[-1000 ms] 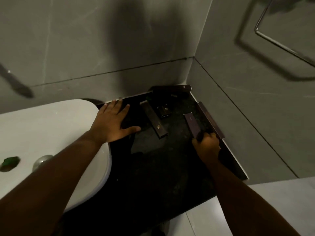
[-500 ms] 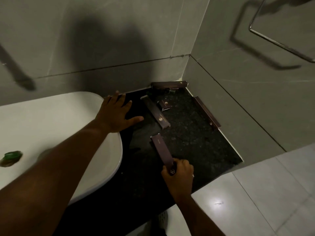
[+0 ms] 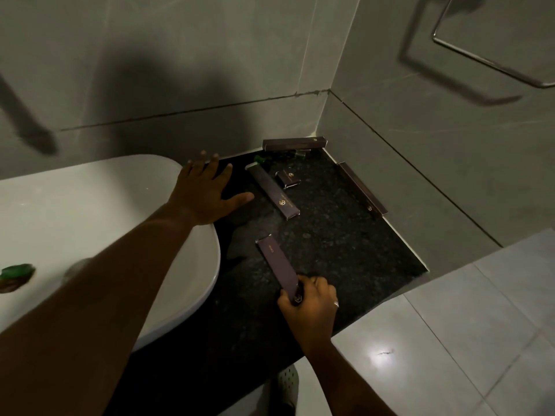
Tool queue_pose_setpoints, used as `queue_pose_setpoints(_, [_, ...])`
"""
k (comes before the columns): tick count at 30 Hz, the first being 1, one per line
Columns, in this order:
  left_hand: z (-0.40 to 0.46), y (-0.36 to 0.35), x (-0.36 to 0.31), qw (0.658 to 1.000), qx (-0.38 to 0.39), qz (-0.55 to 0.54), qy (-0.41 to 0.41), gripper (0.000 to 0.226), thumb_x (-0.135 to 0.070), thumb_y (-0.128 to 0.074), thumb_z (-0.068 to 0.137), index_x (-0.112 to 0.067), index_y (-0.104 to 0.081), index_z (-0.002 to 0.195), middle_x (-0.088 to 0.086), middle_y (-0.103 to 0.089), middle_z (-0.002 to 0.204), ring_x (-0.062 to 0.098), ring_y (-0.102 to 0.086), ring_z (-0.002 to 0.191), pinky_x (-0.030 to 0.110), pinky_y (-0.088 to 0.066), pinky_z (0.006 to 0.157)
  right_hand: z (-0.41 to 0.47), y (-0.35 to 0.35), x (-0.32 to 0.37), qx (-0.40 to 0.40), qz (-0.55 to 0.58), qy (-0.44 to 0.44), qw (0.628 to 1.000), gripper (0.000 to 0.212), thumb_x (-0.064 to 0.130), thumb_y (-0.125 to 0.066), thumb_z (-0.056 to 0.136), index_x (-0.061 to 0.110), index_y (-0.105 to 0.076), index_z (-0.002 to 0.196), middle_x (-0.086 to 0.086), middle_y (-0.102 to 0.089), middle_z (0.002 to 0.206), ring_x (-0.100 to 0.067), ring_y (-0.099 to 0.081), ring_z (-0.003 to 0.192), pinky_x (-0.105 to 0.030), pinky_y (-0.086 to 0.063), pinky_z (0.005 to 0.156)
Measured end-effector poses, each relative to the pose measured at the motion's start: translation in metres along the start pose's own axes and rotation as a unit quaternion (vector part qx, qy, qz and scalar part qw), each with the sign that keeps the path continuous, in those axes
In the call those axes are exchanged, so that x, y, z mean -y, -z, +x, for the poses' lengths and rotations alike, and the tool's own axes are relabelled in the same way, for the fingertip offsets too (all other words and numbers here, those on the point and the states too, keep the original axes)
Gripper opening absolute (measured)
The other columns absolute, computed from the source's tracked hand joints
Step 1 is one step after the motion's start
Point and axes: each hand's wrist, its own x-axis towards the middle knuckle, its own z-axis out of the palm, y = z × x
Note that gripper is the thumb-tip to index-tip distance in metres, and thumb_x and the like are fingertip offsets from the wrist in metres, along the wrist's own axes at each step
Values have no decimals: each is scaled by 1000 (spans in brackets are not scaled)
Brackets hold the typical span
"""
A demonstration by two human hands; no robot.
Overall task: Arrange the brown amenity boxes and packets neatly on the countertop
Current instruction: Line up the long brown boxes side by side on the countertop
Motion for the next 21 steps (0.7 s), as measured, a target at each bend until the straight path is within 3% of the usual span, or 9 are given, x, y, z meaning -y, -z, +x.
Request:
queue_pose_setpoints(12, [-2,4,-2,1000,-4,-1,0,105,-87,-9,71,-21,-21,152,14,-10,163,32,2,150,51,0,119,-1,-2,-3,5,12,1,1000,46,47,-69,73,19,-68,108,-3,-62,100,-17,-52,91,-31,-47,78])
queue_pose_setpoints(16, [-2,5,-3,1000,-4,-1,1,104,-86,-10,72,-21,-22,152,14,-12,163,32,1,150,51,-1,119,0,0,-1,10,33,-15,999,59,53,-66,72,16,-64,118,-4,-60,107,-14,-47,95,-28,-44,79])
queue_pose_setpoints(19, [0,2,-1,1000,-8,2,-1,106,-88,-7,70,-21,-22,152,14,-12,163,33,-1,150,52,-1,119,22,6,-1,10,106,-74,992,74,63,-56,74,17,-52,133,-3,-52,122,-12,-40,108,-29,-42,88])
queue_pose_setpoints(21, [1,1,-1,1000,-16,0,1,106,-88,-7,70,-21,-24,151,14,-14,162,33,-2,150,51,-2,119,57,11,3,7,97,-73,993,74,63,-55,77,19,-48,136,-4,-49,130,-19,-42,119,-37,-44,97])
